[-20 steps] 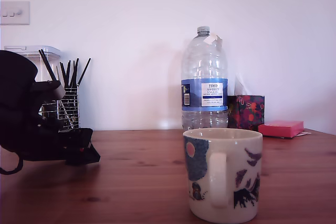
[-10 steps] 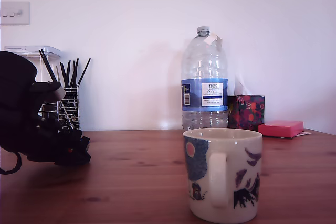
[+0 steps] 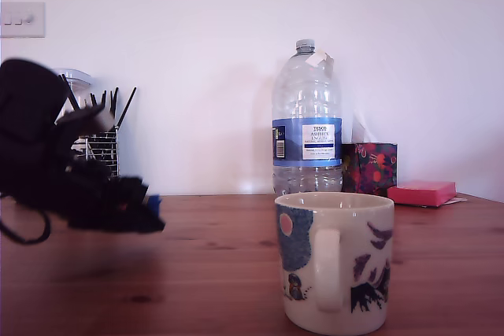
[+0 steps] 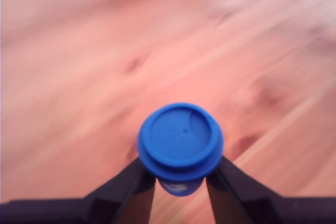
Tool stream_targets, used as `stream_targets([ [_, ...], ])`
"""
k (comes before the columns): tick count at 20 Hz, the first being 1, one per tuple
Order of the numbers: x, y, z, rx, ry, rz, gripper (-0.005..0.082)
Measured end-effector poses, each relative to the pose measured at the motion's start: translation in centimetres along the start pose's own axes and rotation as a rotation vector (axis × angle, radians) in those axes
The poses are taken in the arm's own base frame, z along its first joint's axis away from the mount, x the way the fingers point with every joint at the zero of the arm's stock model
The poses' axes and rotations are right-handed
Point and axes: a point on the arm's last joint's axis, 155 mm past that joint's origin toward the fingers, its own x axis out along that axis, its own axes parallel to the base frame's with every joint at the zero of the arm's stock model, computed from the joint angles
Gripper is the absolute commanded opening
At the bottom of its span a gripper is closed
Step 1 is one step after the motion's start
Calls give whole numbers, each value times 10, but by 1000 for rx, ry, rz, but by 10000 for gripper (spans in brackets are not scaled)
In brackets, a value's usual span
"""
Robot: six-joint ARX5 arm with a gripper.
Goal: Pick up the coffee capsules from the table one by one and drop them inside the nearest coffee cup
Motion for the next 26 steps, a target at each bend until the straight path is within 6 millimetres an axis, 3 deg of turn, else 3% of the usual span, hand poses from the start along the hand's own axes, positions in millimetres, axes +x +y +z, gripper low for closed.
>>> stream_targets([
  [3,-20,-40,45,87,-76,-87,147],
  [5,-29,-70,55,117,-82,-154,147],
  [10,-52,-163,60,209,-73,-364,147],
  [14,-61,-214,36,257,-3,-479,147],
  [18,-64,-229,28,275,20,-498,147],
  [24,-64,-232,25,291,25,-498,149],
  [26,-64,-231,26,303,22,-494,194],
])
